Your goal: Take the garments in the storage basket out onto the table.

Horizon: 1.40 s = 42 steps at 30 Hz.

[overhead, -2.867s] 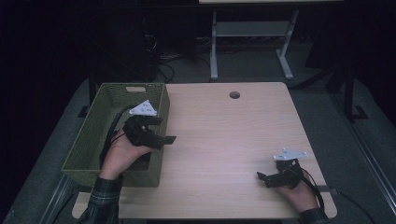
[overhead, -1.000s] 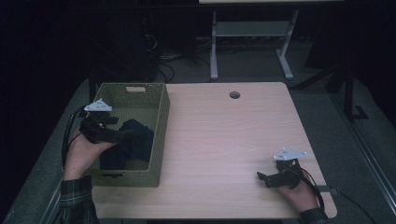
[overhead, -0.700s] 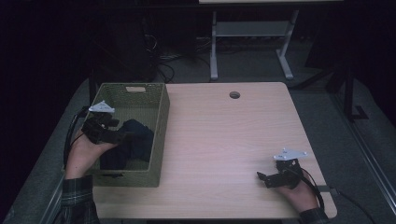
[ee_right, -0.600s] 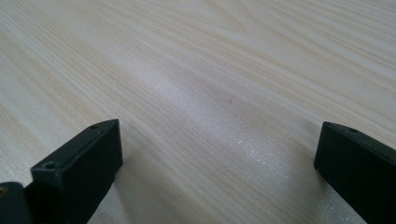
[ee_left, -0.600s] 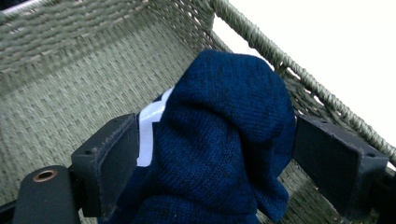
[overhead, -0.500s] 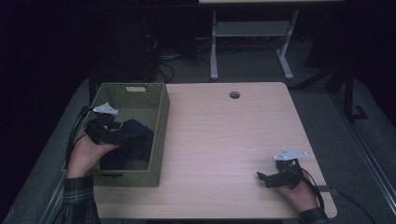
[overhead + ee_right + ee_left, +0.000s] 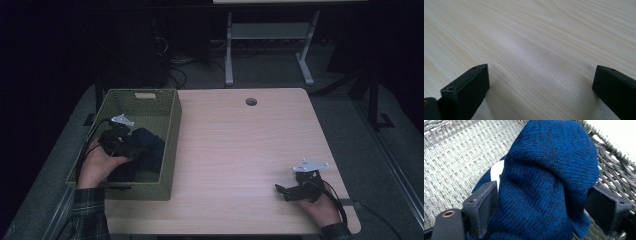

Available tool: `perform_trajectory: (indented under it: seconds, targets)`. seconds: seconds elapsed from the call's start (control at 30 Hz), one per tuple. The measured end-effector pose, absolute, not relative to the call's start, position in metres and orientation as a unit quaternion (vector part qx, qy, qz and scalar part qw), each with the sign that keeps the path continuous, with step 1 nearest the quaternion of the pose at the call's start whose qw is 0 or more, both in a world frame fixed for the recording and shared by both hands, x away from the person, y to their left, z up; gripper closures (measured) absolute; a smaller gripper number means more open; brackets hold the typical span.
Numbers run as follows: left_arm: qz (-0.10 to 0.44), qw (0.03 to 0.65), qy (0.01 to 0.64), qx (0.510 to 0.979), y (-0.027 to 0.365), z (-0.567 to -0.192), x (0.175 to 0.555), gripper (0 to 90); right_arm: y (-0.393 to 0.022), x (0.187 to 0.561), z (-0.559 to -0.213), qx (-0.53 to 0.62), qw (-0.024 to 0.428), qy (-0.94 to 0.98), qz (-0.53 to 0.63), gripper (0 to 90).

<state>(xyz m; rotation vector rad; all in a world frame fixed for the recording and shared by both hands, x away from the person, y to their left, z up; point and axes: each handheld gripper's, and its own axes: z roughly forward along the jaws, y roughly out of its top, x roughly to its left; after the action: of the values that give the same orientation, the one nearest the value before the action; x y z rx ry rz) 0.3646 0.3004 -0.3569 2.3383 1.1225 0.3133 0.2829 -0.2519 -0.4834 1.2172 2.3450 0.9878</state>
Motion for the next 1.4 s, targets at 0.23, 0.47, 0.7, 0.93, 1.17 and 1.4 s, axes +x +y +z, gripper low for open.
perform_trajectory:
  seconds: [0.23,0.47,0.7,0.93,1.17,1.4]
  targets:
    - [0.115,0.253,0.411,0.868,0.301,-0.357,0.364,26.8,-0.252,0.283,-0.483,0.426,0.159,0.821,0.346,0.6]
    - [0.096,0.244,0.399,0.879,0.301,-0.356,0.364,48.2,-0.252,0.283,-0.483,0.427,0.158,0.82,0.346,0.6]
    - [0.088,0.23,0.397,0.884,0.303,-0.347,0.368,62.4,-0.252,0.283,-0.483,0.428,0.158,0.82,0.345,0.6]
    - [0.07,0.204,0.394,0.893,0.3,-0.34,0.373,67.3,-0.252,0.283,-0.483,0.427,0.159,0.82,0.346,0.6]
    - [0.064,0.195,0.4,0.894,0.3,-0.332,0.374,70.0,-0.252,0.283,-0.483,0.427,0.159,0.82,0.346,0.7]
    - [0.069,0.182,0.4,0.896,0.301,-0.312,0.375,70.5,-0.252,0.283,-0.483,0.427,0.159,0.82,0.346,0.7]
